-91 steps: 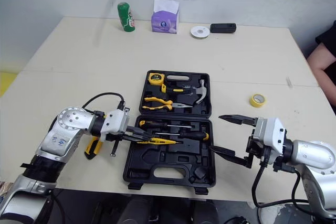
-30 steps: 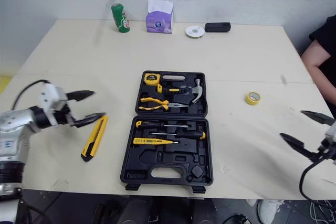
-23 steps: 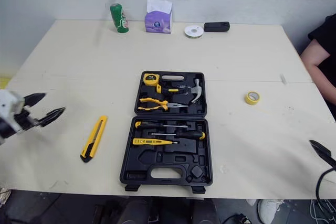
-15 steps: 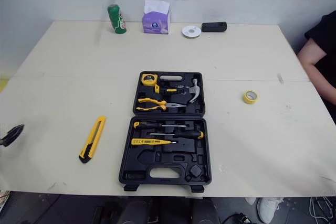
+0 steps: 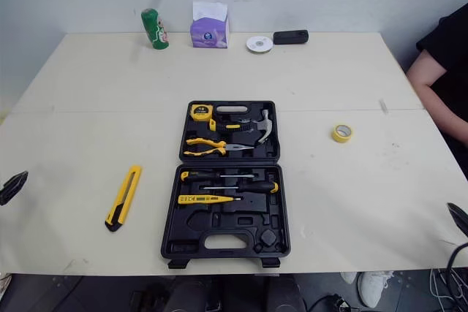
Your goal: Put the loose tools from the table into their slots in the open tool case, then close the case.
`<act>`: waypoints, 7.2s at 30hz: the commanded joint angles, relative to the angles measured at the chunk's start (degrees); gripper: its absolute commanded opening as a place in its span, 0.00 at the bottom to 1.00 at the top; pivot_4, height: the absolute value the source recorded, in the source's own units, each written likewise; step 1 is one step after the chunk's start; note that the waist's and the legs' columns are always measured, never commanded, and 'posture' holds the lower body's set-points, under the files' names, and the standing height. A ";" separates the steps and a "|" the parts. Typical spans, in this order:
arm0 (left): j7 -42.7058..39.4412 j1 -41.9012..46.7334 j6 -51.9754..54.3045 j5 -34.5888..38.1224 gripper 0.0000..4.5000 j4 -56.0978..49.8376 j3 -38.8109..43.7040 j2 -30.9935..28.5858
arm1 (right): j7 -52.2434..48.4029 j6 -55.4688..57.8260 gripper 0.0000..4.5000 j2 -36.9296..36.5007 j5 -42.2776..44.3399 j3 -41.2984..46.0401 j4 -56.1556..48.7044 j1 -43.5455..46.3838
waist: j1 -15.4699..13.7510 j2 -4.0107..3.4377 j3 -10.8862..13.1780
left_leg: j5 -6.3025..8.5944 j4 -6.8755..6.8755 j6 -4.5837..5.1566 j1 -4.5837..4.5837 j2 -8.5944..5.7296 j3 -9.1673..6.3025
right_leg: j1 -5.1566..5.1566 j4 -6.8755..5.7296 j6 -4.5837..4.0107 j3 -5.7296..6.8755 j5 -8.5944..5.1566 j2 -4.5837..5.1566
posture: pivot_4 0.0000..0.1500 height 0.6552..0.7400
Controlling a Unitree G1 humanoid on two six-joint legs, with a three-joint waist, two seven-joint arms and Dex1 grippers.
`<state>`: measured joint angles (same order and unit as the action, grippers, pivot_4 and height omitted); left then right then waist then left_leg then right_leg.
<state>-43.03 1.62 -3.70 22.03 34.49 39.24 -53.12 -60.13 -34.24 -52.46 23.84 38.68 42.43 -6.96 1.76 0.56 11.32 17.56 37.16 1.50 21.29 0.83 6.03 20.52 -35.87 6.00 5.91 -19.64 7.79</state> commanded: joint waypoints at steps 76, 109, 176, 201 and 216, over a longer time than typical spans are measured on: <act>20.76 4.99 72.88 9.38 0.28 -73.12 -20.59 10.02 | -8.66 38.56 1.00 13.16 14.23 -30.86 -65.76 13.45 | -3.12 0.08 -0.01 | -0.05 0.01 -0.12 0.25 0.01 -0.15 | 0.08 0.20 -0.08 0.02 -0.01 -0.20 | 1.00 1.00; -22.74 32.56 43.38 -0.65 0.28 -62.01 -62.15 6.89 | -3.27 37.32 1.00 9.17 11.07 -17.51 -77.76 -13.13 | -3.17 -0.02 0.10 | -0.20 0.11 0.40 0.34 0.03 -0.06 | 0.03 0.28 -0.04 0.06 0.00 -0.32 | 1.00 1.00; -19.44 24.39 37.41 -3.99 0.96 -63.48 -60.55 8.79 | -2.20 37.09 1.00 9.15 9.19 -17.43 -76.14 -12.58 | -3.17 -0.02 0.10 | -0.24 0.28 0.44 0.32 0.03 -0.13 | -0.06 0.21 -0.04 0.08 0.00 -0.31 | 1.00 1.00; -25.47 20.24 11.97 -6.90 0.01 -46.93 -56.43 17.96 | -2.42 34.75 1.00 10.07 7.33 -17.32 -72.88 -12.40 | -3.19 -0.03 0.09 | -0.24 0.40 0.47 0.28 0.03 -0.12 | -0.10 0.12 -0.04 0.08 0.01 -0.30 | 1.00 1.00; -26.68 21.90 5.89 -12.85 0.01 -39.41 -60.49 20.28 | -1.28 34.64 1.00 10.73 7.15 -17.99 -72.64 -11.59 | -3.13 -0.03 0.09 | -0.23 0.41 0.49 0.28 0.03 -0.12 | -0.10 0.09 -0.03 0.09 0.01 -0.28 | 1.00 1.00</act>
<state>-69.60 23.55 2.41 10.98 -5.78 -20.41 -32.54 -61.66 1.30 -42.06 30.77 20.40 -29.58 -18.47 -1.37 0.53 11.41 17.33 37.58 1.98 21.56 0.86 5.91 20.41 -35.78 5.96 6.00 -19.63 7.51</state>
